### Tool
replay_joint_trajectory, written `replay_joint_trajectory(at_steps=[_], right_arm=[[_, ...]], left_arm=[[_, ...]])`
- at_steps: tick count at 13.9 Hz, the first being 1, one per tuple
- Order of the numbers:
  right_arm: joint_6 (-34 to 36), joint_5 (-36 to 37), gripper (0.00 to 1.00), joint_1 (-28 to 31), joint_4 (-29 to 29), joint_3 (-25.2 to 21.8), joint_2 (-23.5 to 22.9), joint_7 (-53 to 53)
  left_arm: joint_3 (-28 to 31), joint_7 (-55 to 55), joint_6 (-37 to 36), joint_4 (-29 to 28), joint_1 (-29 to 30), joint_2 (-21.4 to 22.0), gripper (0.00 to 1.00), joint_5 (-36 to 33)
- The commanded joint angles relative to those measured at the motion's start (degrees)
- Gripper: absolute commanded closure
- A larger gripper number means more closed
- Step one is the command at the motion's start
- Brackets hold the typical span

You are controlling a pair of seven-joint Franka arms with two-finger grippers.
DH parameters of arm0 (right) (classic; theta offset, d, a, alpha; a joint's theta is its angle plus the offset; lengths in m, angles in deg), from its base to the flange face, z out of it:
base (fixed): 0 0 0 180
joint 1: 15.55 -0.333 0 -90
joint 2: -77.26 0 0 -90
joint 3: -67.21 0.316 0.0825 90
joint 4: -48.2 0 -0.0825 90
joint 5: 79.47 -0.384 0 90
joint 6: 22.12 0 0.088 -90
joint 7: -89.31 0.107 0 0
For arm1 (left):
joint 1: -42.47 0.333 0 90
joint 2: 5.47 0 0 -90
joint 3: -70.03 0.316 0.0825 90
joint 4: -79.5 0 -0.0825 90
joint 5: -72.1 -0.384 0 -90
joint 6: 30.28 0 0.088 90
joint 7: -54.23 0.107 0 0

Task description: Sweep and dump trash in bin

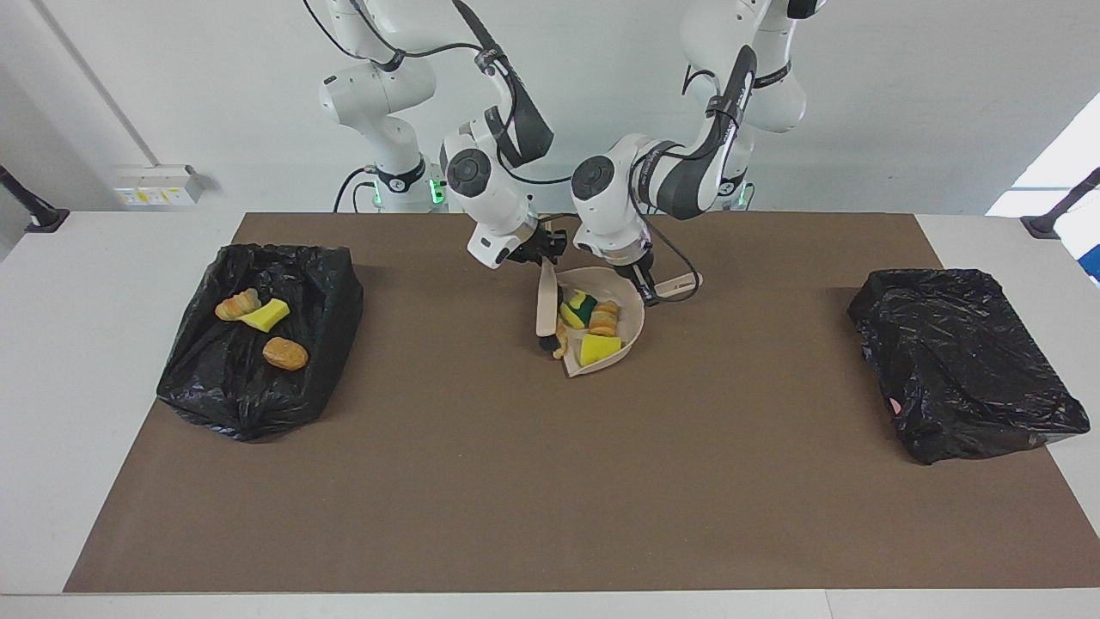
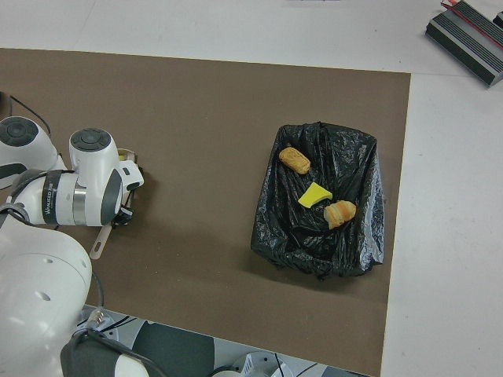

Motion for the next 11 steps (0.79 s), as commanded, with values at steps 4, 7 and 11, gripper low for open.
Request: replay_joint_trajectory(at_steps=[4, 7, 11], right_arm=[[8.01, -3.65, 1.00, 1.40, 2.81, -0.40, 1.39, -2.30], [12.68, 0.11, 1.00, 4.83, 2.81, -0.40, 4.20, -2.91], [16.29, 3.63, 1.00, 6.77, 4.04, -0.49, 5.96, -2.91]], left_arm=[[0.42, -0.90, -0.84, -1.78, -0.44, 1.19, 1.00, -1.92], [0.42, -0.90, -0.05, -1.78, -0.26, 1.19, 1.00, -1.92], [0.34, -0.64, 1.26, -1.78, 0.09, 1.02, 1.00, -1.92]])
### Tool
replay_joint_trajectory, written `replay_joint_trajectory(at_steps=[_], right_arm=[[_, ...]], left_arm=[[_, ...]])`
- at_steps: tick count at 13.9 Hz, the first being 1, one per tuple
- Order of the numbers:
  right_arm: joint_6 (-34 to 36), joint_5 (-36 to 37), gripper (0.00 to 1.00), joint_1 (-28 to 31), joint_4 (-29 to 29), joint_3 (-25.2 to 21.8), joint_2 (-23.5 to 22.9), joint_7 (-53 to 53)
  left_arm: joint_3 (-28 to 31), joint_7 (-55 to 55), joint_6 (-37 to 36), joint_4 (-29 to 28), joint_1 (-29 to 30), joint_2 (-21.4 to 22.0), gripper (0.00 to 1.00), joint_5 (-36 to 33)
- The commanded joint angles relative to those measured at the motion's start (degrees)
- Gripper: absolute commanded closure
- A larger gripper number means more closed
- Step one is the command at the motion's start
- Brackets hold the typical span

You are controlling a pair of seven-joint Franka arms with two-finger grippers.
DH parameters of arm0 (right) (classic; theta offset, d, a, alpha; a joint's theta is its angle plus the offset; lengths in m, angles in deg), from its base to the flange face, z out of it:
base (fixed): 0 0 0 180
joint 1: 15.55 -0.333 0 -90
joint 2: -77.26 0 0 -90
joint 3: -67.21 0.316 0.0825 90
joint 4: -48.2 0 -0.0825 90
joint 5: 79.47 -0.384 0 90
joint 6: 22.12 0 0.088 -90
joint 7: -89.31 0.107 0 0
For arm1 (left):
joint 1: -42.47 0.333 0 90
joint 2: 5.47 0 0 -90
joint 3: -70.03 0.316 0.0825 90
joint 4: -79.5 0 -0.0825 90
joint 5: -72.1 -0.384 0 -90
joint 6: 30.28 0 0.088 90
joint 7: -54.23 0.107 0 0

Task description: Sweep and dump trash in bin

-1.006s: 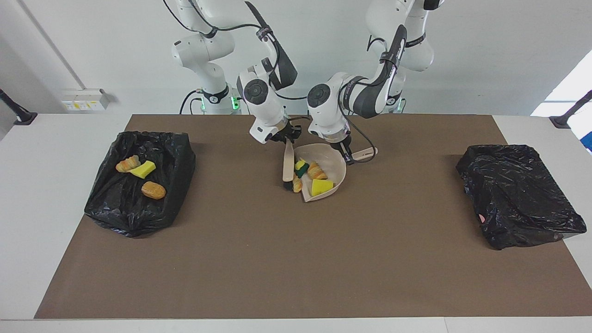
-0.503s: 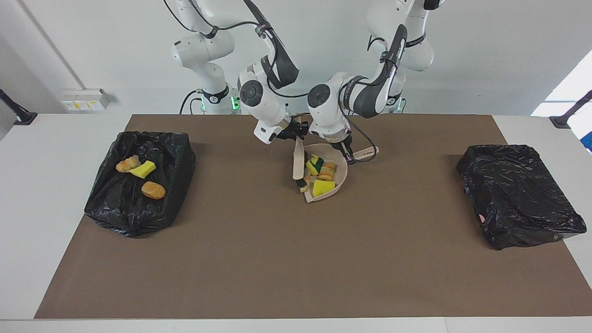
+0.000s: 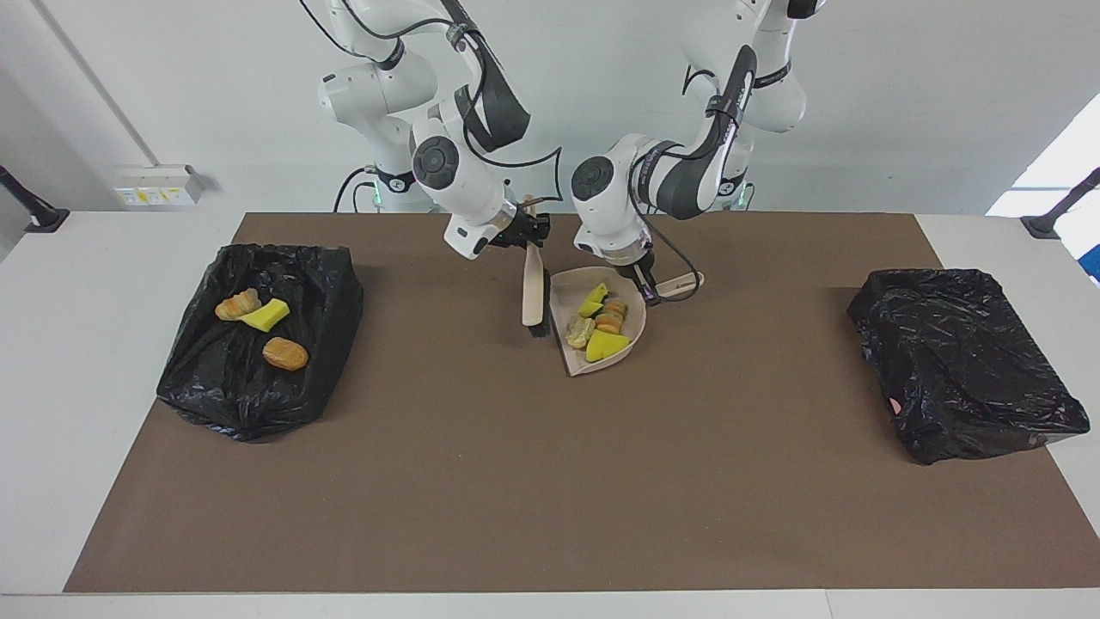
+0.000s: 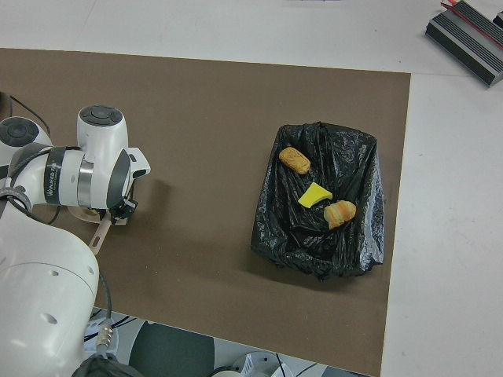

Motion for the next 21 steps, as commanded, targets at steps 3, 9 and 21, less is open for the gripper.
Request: replay_joint_trajectory(at_steps=[3, 9, 21], right_arm=[[5.29, 9.24, 1.00, 1.44, 1.72, 0.26, 1.63, 2.48], [5.20, 19.10, 1.00, 0.56, 1.01, 0.96, 2.95, 5.75], [-0.60, 18.14, 1.00, -15.07, 3.37, 1.31, -1.62, 27.70]], left_arm=[[0.53, 0.75, 2.11, -1.75, 0.67, 1.63, 1.00, -1.53], [0.70, 4.36, -0.35, -1.40, 3.04, 6.72, 1.00, -3.20], [0.61, 24.64, -0.97, 5.09, 30.60, 11.83, 1.00, -5.31]])
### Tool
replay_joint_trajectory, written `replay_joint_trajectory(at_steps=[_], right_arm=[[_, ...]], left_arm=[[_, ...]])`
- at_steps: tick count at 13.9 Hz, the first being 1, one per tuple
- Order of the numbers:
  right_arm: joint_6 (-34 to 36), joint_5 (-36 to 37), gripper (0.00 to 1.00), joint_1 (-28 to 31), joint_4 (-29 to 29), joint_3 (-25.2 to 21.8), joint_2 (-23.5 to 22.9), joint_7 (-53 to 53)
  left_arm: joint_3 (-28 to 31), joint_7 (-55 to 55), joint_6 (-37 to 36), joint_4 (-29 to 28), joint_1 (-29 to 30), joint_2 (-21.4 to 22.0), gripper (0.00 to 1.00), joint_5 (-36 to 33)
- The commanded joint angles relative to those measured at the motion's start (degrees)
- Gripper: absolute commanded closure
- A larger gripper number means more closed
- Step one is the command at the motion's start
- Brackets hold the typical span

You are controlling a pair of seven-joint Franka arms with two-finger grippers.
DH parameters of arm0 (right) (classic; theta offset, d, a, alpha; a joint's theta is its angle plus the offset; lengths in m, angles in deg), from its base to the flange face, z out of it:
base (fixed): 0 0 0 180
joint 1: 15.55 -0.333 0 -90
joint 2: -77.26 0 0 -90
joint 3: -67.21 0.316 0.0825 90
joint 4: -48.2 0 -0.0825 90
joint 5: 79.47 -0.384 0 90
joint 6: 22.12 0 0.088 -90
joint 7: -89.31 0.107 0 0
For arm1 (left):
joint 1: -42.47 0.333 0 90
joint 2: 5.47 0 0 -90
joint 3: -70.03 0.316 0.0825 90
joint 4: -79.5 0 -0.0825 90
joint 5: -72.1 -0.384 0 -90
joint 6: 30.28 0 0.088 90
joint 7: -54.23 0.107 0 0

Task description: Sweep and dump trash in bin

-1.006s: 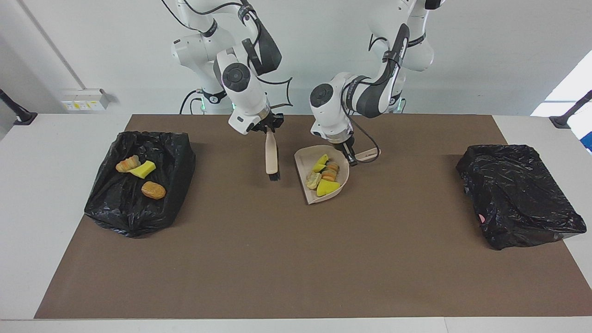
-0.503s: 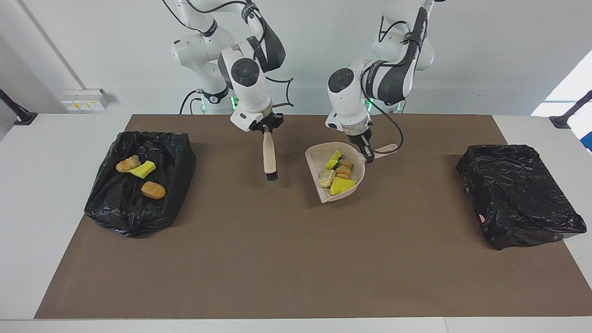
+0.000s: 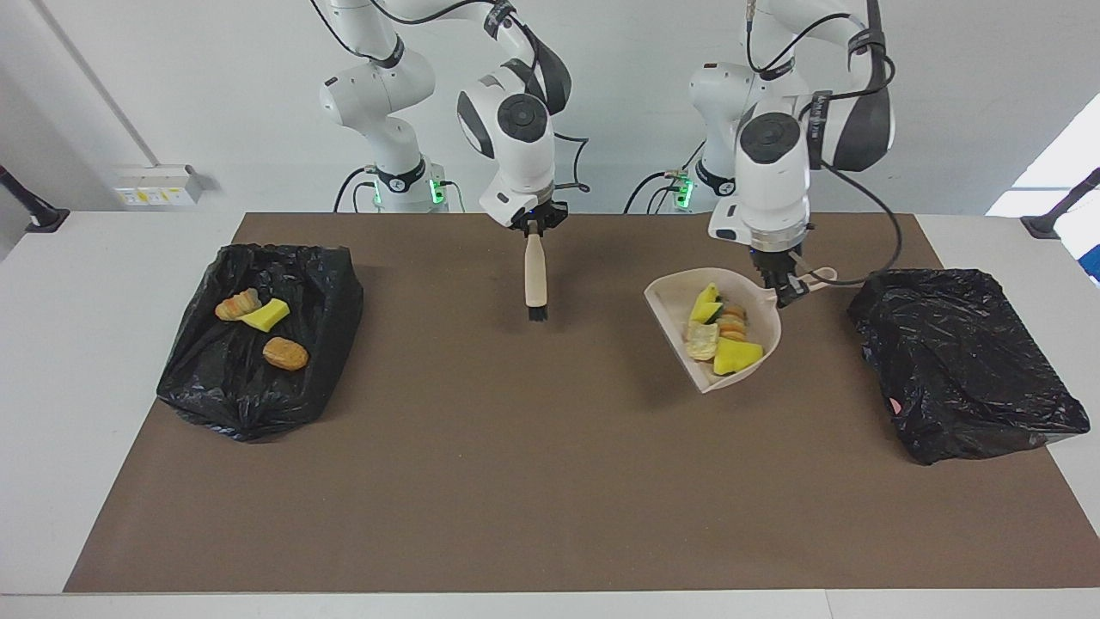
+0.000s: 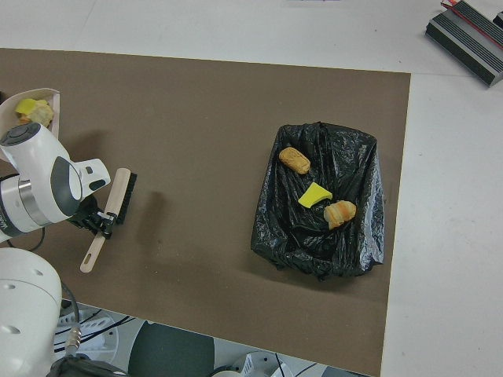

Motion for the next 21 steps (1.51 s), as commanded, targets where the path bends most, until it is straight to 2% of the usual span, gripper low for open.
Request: replay_joint_trajectory(at_steps=[1, 4, 9, 12, 14, 15, 17, 18, 19, 20, 21], right_arm=[[-0.05, -0.05, 1.00, -3.68, 1.99, -0.03, -0.83, 5.76], [0.74, -1.54, 1.00, -8.51, 4.53, -0.03, -2.49, 11.20], [-1.97, -1.28, 1.00, -12.21, 4.54, 0.06, -6.45, 11.40], [-4.17, -1.54, 1.00, -12.91, 4.46, 0.32, -9.26, 10.52], [-5.58, -2.07, 1.00, -13.71, 4.28, 0.32, -9.53, 10.61], [-5.76, -2.42, 1.00, -13.71, 4.11, 0.32, -9.53, 10.61], [-5.76, -2.51, 0.97, -13.54, 4.28, 0.32, -9.71, 11.13], [-5.67, -2.42, 0.76, -13.45, 4.54, 0.24, -9.88, 11.13], [-5.58, -2.25, 0.01, -13.54, 4.81, 0.24, -9.97, 10.70], [-5.15, -2.25, 0.00, -13.62, 5.33, 0.24, -9.97, 10.70], [-4.62, -2.25, 0.00, -13.19, 5.86, 0.24, -9.89, 10.70]], left_arm=[[-0.73, 5.27, 0.72, 2.76, 9.26, -0.14, 1.00, -0.80], [-0.73, 11.32, 3.79, 5.21, 20.69, -1.01, 1.00, -1.15], [-0.73, 32.49, 14.51, 12.23, 38.44, -6.10, 1.00, -0.36], [-0.64, 43.31, 15.75, 20.75, 43.13, -11.02, 1.00, -0.36], [-0.64, 45.45, 16.10, 22.53, 43.93, -12.70, 1.00, -1.41], [-0.56, 45.27, 17.15, 22.45, 43.84, -13.23, 1.00, -3.33], [-0.55, 44.66, 19.79, 21.66, 43.31, -14.19, 1.00, -12.80], [-0.47, 44.40, 19.97, 21.48, 43.31, -14.98, 1.00, -15.80], [-0.47, 44.22, 20.32, 21.39, 43.14, -15.34, 1.00, -18.35], [-0.47, 43.09, 20.41, 20.61, 42.79, -15.43, 1.00, -21.60], [-0.47, 39.42, 20.24, 18.86, 41.05, -15.25, 1.00, -27.72]])
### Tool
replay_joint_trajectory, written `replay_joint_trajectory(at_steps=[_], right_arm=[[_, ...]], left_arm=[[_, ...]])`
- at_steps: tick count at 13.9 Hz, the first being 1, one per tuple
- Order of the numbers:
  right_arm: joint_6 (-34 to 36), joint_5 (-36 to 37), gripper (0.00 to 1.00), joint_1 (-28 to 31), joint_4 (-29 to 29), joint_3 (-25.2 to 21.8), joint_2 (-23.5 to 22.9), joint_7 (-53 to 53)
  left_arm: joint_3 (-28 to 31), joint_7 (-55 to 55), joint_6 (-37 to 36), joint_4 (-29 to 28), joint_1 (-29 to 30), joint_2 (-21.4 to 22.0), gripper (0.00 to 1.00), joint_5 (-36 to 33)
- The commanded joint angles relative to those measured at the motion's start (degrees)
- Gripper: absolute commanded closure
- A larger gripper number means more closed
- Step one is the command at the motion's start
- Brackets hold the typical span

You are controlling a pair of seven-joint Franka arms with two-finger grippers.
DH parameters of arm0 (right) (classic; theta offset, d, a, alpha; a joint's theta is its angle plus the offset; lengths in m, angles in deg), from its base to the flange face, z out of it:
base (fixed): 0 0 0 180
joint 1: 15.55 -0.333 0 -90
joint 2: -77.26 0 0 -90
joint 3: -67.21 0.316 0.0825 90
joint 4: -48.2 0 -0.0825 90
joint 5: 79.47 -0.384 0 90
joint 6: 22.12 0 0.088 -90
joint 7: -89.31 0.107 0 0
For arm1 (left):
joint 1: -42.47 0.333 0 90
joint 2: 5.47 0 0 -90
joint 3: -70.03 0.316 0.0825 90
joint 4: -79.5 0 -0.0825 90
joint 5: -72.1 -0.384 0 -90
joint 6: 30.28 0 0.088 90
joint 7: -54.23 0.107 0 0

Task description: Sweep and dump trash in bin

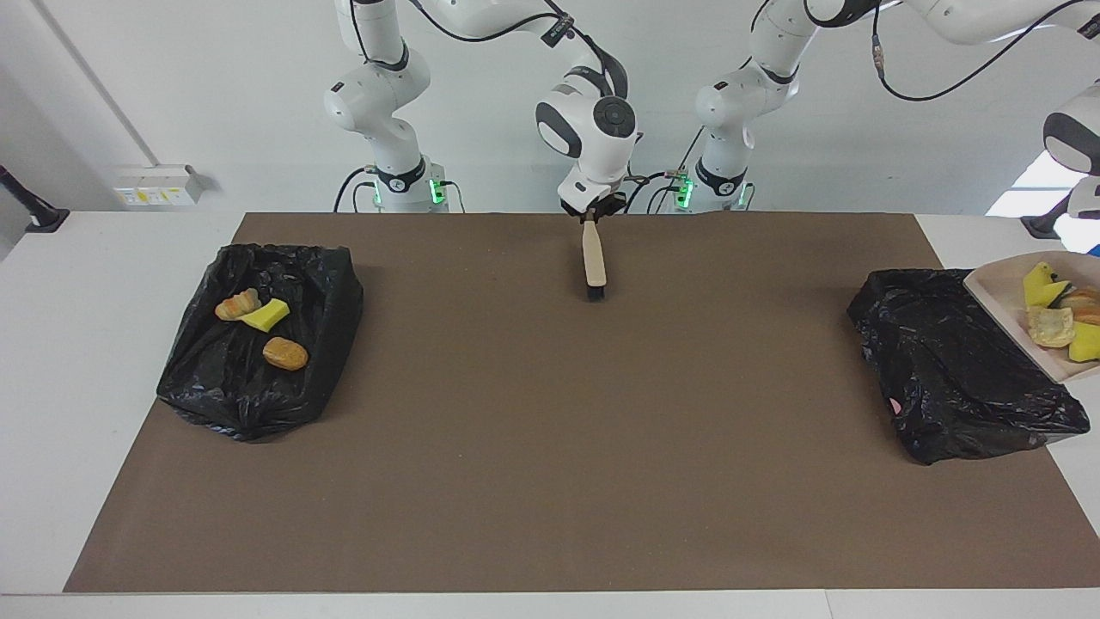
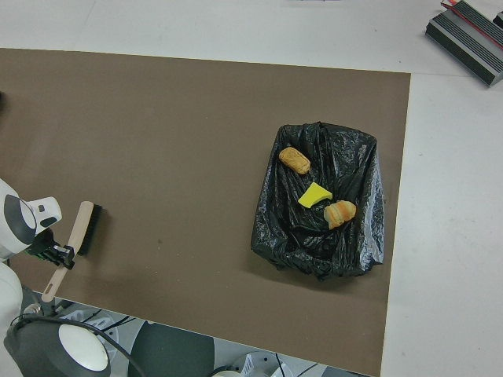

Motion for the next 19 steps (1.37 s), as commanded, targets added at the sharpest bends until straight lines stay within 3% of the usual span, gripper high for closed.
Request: replay_joint_trajectory(at_steps=[1, 4, 6, 12, 19], right_arm=[[1.87, -0.77, 0.00, 0.89, 2.51, 0.09, -0.01, 0.05], [9.15, -0.41, 0.00, 2.38, 7.08, -0.26, 0.69, -0.12], [13.29, -0.24, 0.00, 6.15, 8.58, -0.17, 3.93, -0.56], [30.34, 2.91, 0.00, 16.08, 17.53, -0.52, 7.73, -13.64], [34.75, 6.79, 0.00, 29.09, 20.27, -1.40, 12.12, -34.90]], left_arm=[[0.42, -9.84, 0.80, -3.71, -3.31, 0.61, 1.00, -12.70], [0.42, -14.73, -0.86, -6.28, -4.99, 1.41, 1.00, -17.84], [0.42, -20.32, -4.19, -7.59, -6.74, 1.06, 1.00, -26.07], [0.51, -25.17, -14.74, -8.49, -11.67, 1.94, 1.00, -35.86], [0.42, -26.96, -18.97, -7.87, -14.05, 4.22, 1.00, -42.64]])
